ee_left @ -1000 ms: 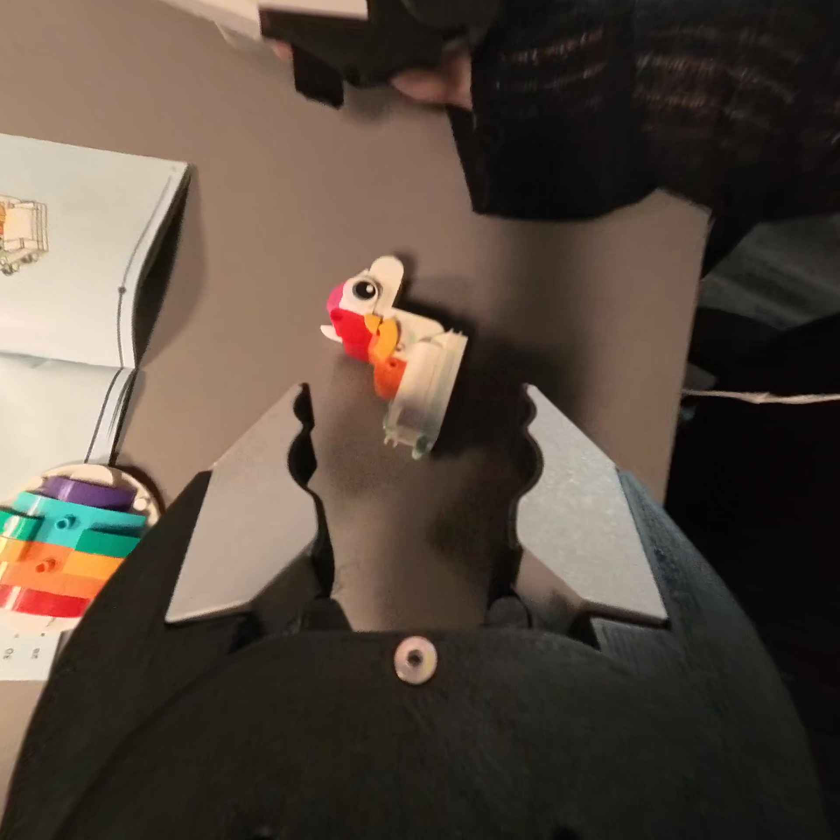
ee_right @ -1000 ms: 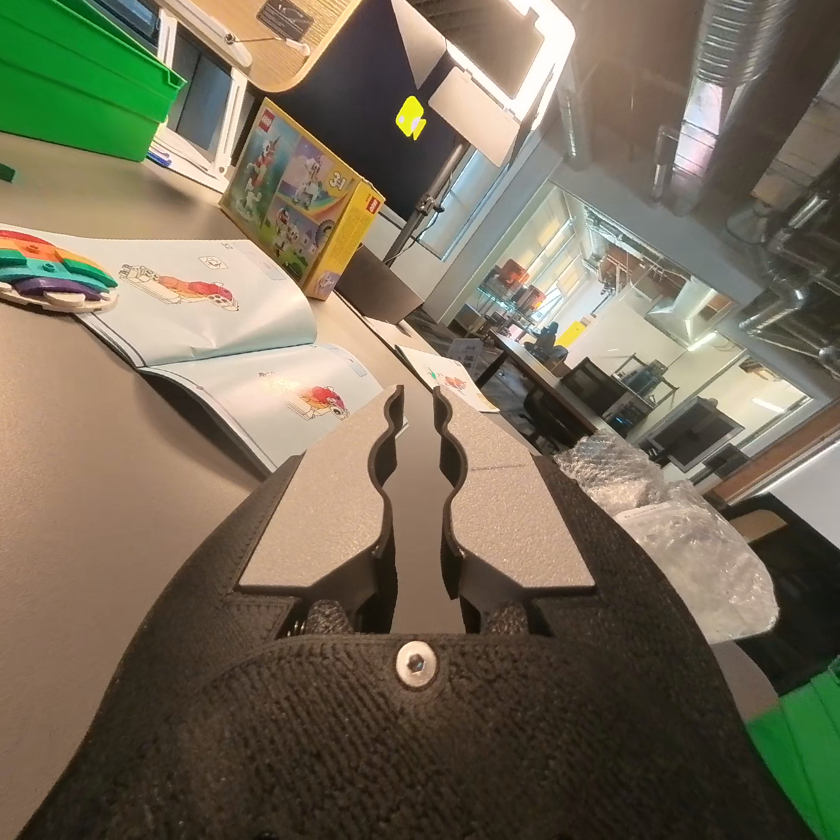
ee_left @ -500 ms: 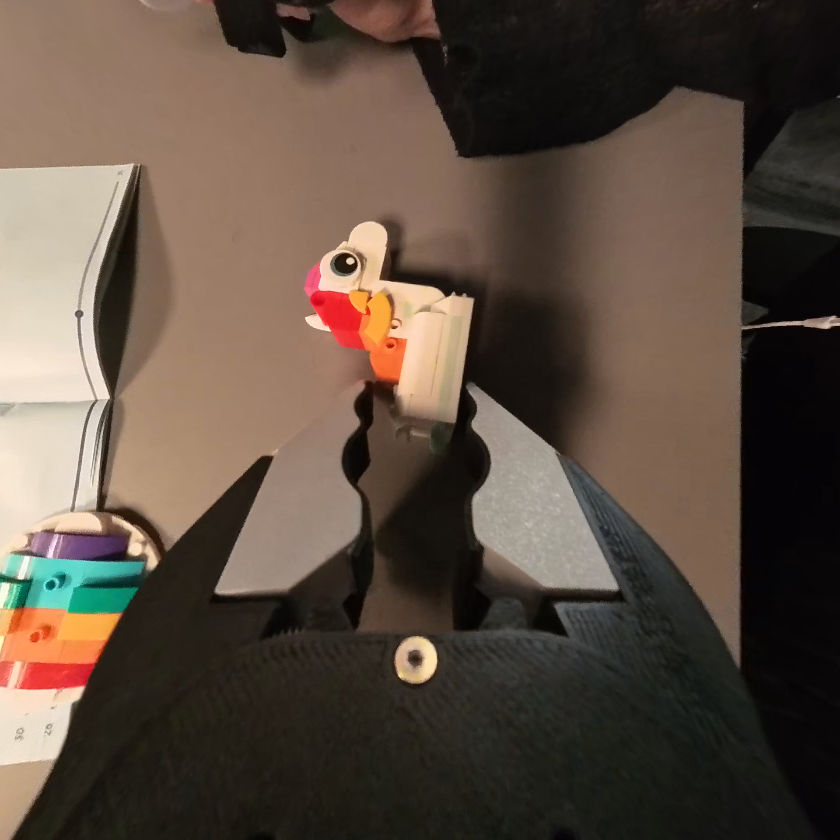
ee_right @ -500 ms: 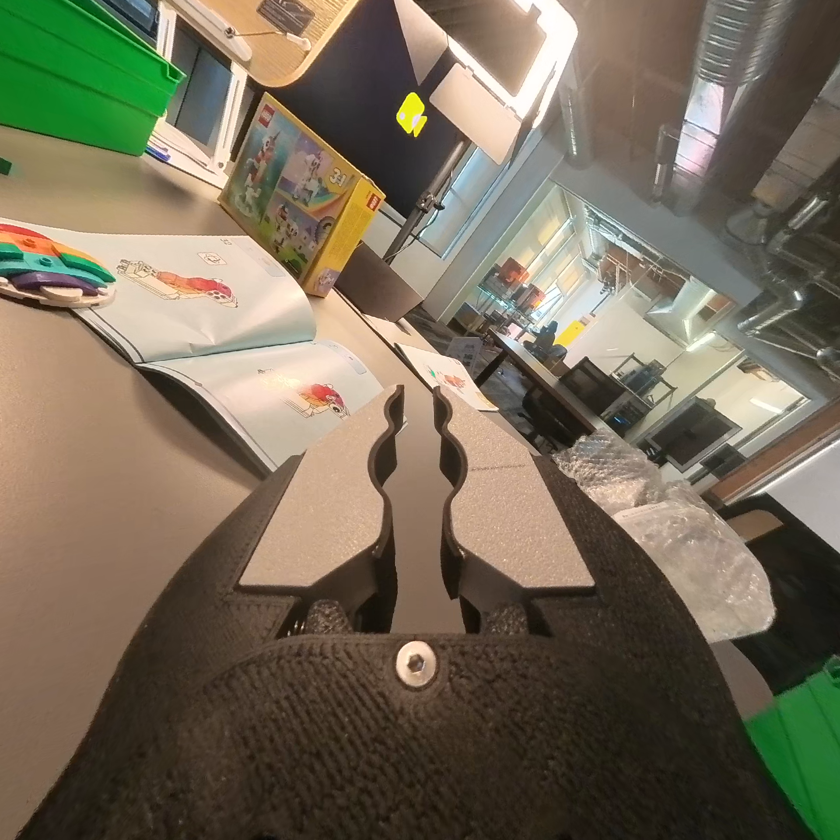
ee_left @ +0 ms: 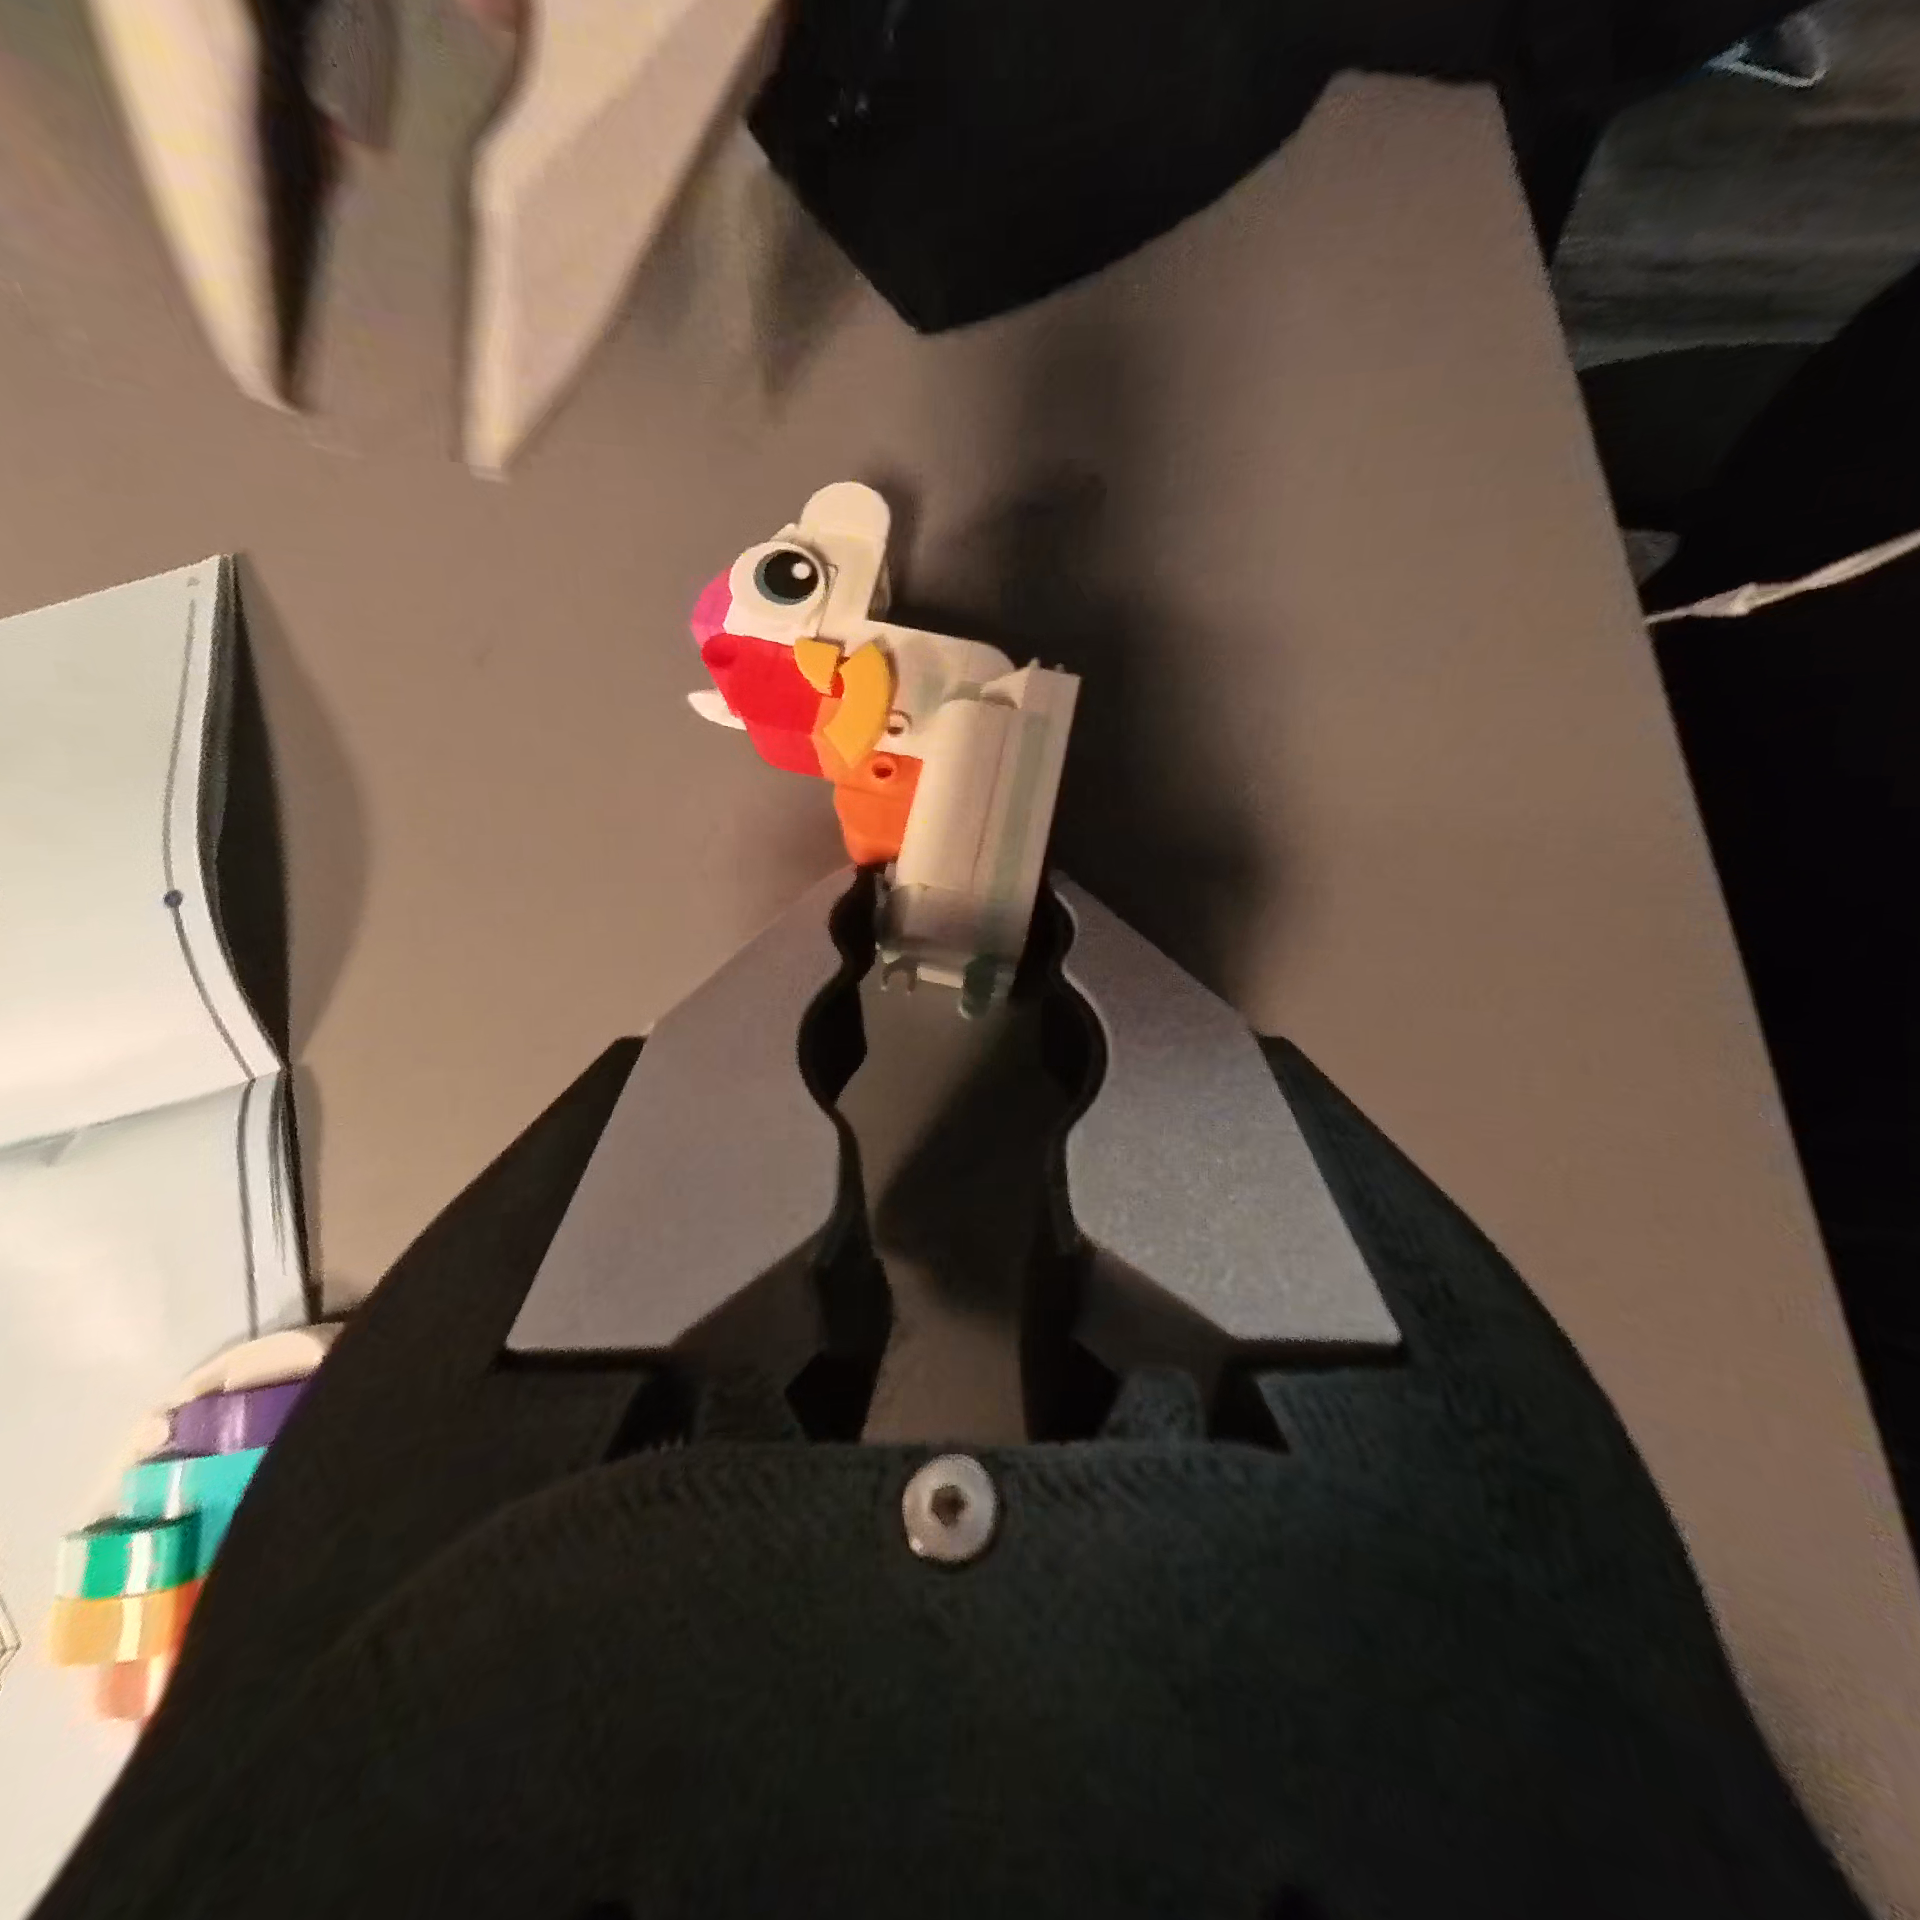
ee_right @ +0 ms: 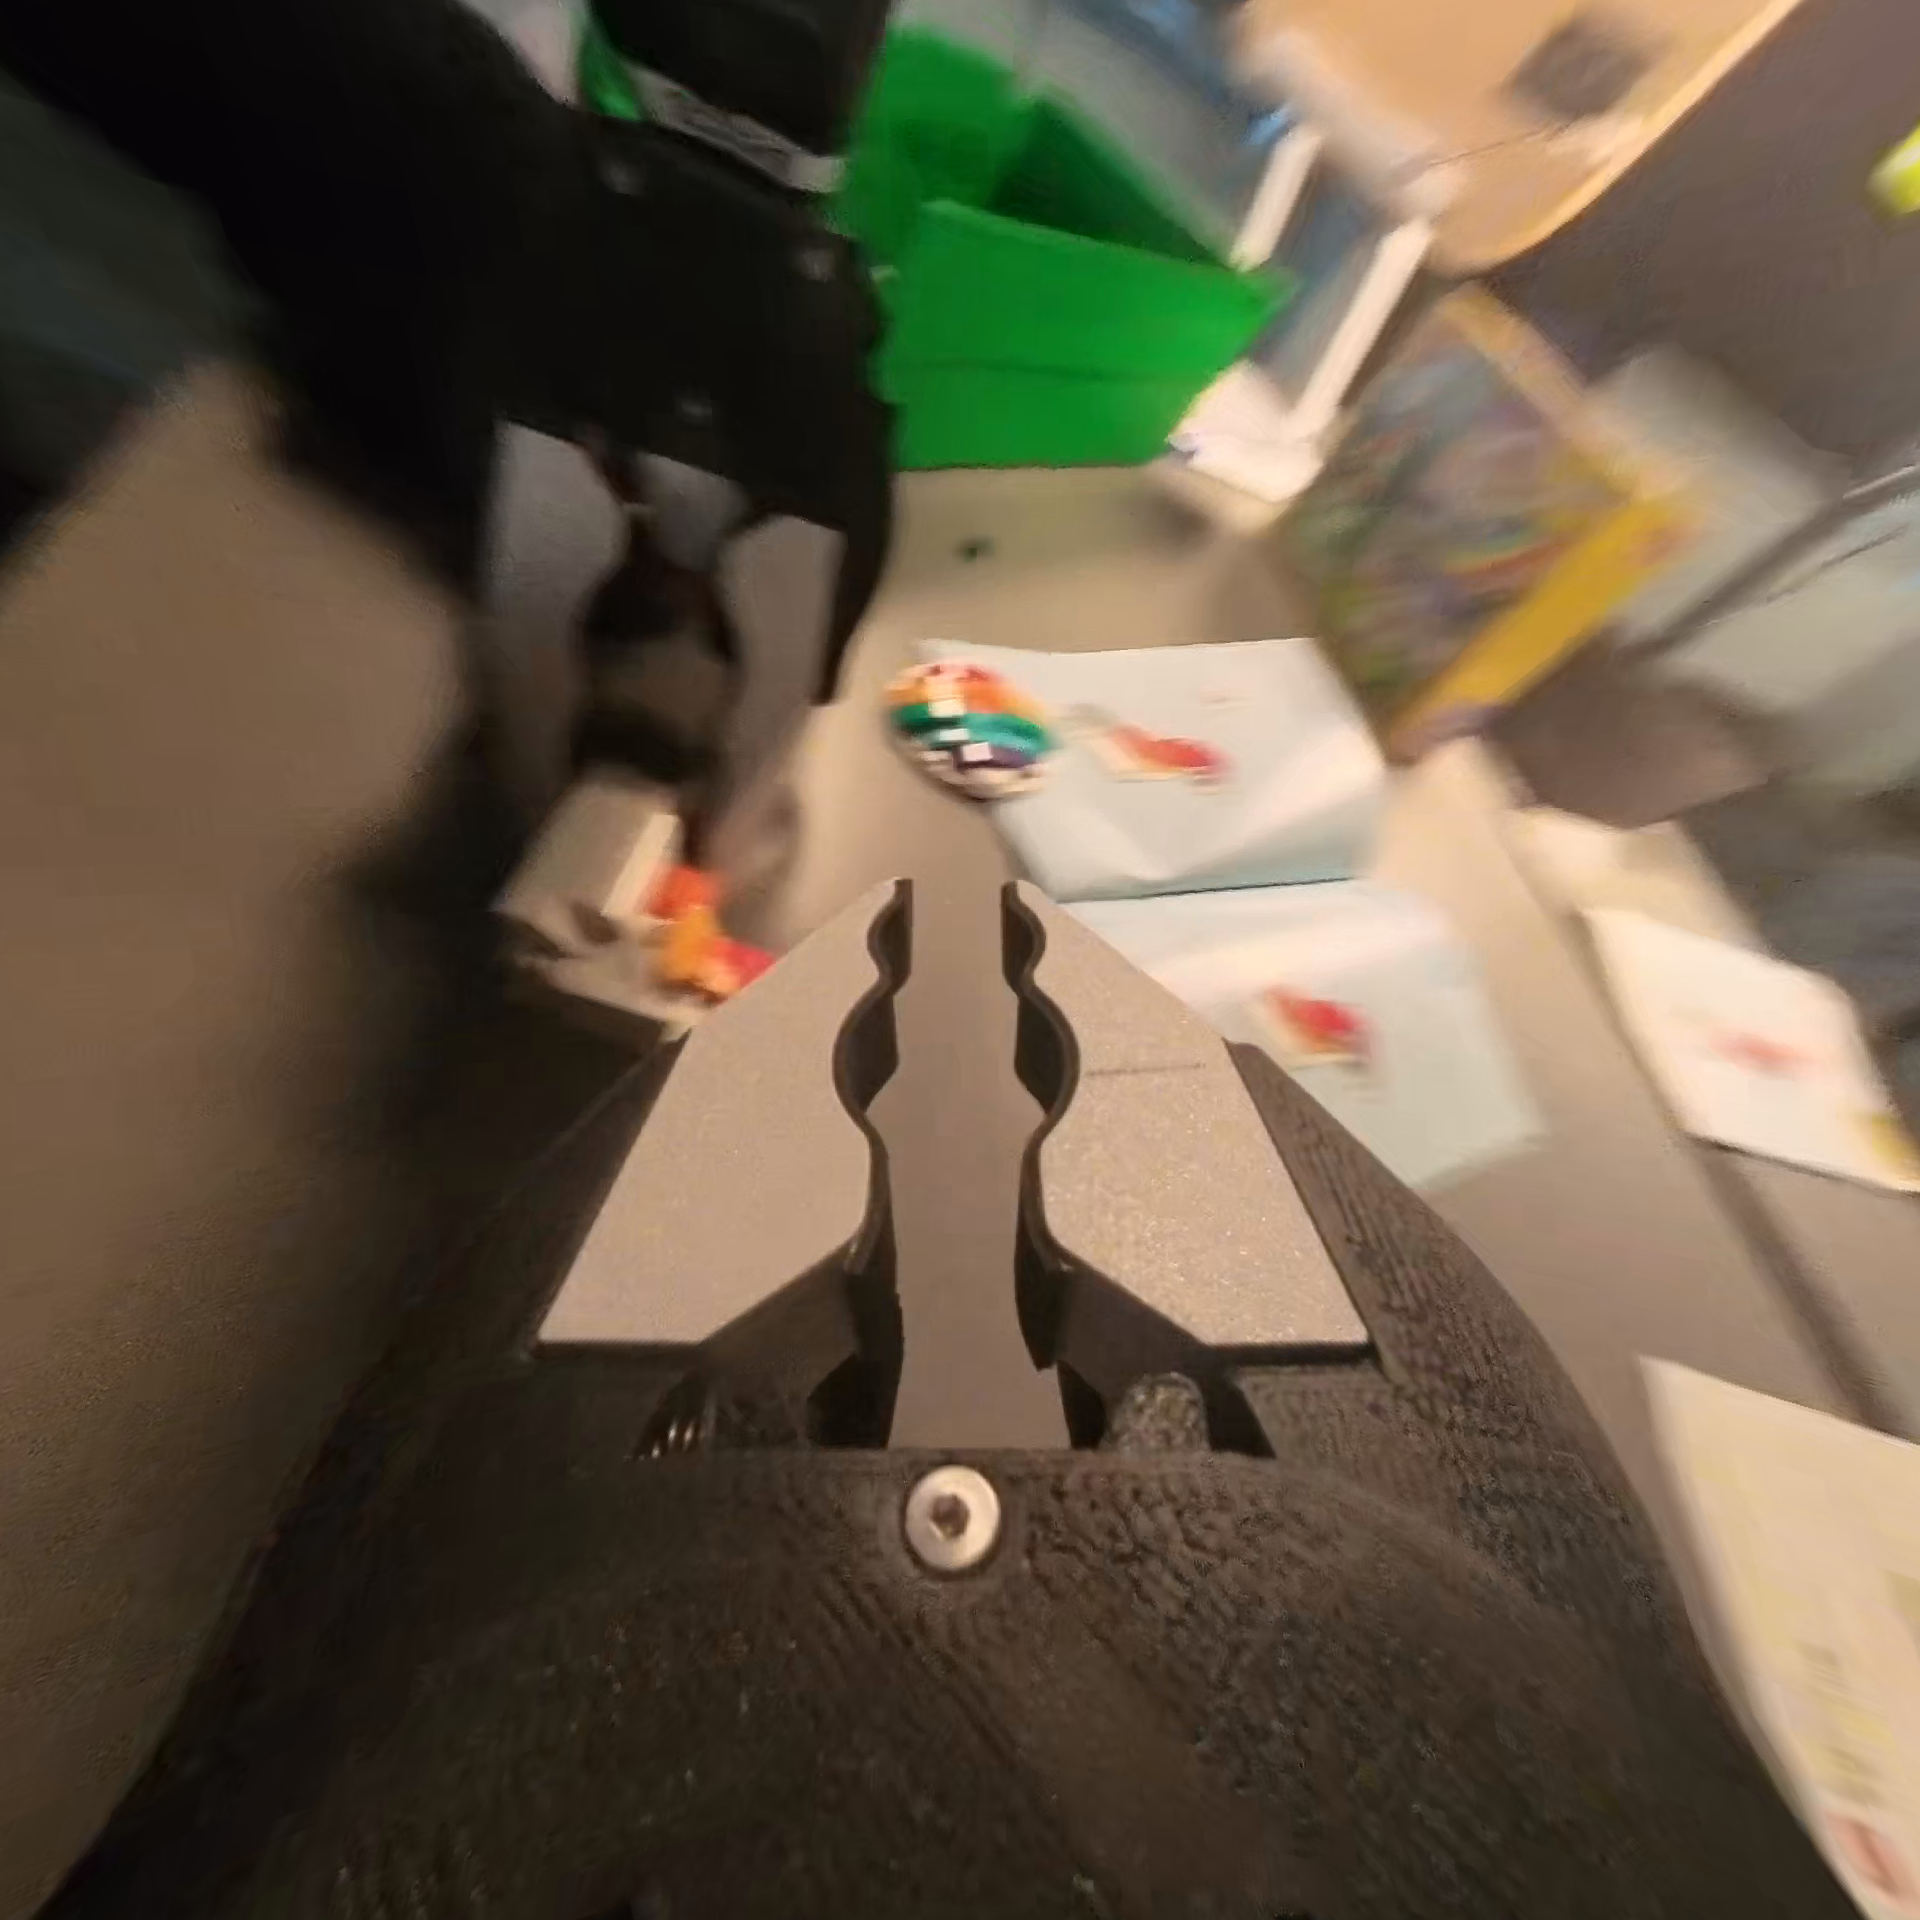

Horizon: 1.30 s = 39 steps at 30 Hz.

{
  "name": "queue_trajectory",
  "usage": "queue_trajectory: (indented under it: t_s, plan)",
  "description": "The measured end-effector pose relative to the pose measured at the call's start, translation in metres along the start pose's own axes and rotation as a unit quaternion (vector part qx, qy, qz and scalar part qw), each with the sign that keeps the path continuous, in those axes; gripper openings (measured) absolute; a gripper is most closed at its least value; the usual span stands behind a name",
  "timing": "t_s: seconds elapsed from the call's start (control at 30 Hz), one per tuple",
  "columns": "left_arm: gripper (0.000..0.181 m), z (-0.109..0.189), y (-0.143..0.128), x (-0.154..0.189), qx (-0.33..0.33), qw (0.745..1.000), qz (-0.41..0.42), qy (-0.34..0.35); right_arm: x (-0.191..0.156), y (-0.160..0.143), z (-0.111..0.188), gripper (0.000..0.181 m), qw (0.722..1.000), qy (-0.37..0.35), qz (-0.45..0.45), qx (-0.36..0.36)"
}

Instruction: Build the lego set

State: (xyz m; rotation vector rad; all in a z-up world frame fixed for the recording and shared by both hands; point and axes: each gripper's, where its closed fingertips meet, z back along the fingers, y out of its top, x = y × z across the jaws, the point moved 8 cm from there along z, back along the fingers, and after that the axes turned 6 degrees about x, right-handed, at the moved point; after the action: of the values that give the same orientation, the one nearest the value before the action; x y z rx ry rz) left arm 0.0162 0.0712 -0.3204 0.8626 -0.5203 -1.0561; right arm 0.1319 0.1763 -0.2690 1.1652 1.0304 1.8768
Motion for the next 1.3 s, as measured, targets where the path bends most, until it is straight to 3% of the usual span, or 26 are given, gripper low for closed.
queue_trajectory:
  t_s: [0.03, 0.13, 0.2, 0.27, 0.4, 0.8, 1.03, 1.17, 1.3]
  plan:
    - [0.029, 0.002, -0.001, -0.001, 0.0, 1.0, -0.005, -0.005, -0.006, 0.005, -0.002, 0.015, 0.999, 0.038, -0.033, -0.018]
    - [0.028, 0.005, -0.004, -0.005, 0.002, 1.0, -0.005, -0.021, -0.02, 0.018, -0.01, 0.014, 0.988, 0.11, -0.081, -0.065]
    - [0.028, 0.006, -0.005, -0.006, 0.004, 0.999, -0.003, -0.031, -0.024, 0.019, -0.019, 0.004, 0.979, 0.127, -0.096, -0.13]
    - [0.028, 0.008, -0.006, -0.006, 0.003, 0.999, 0.004, -0.035, -0.029, 0.019, -0.028, 0.012, 0.964, 0.154, -0.12, -0.179]
    - [0.028, 0.01, -0.006, -0.004, 0.0, 0.999, 0.017, -0.027, -0.027, 0.021, -0.038, 0.022, 0.947, 0.174, -0.149, -0.225]
    - [0.028, 0.015, -0.01, 0.001, -0.004, 0.999, -0.01, -0.044, -0.033, 0.022, -0.056, 0.006, 0.916, 0.213, -0.124, -0.317]
    - [0.028, 0.017, -0.011, 0.003, -0.003, 0.997, -0.04, -0.06, -0.041, 0.027, -0.058, 0.005, 0.916, 0.258, 0.012, -0.308]
    - [0.028, 0.018, -0.012, 0.004, 0.0, 0.996, -0.048, -0.073, -0.045, 0.031, -0.059, 0.006, 0.899, 0.3, 0.109, -0.3]
    - [0.028, 0.019, -0.012, 0.005, 0.0, 0.995, -0.059, -0.075, -0.048, 0.035, -0.061, 0.006, 0.884, 0.325, 0.147, -0.304]
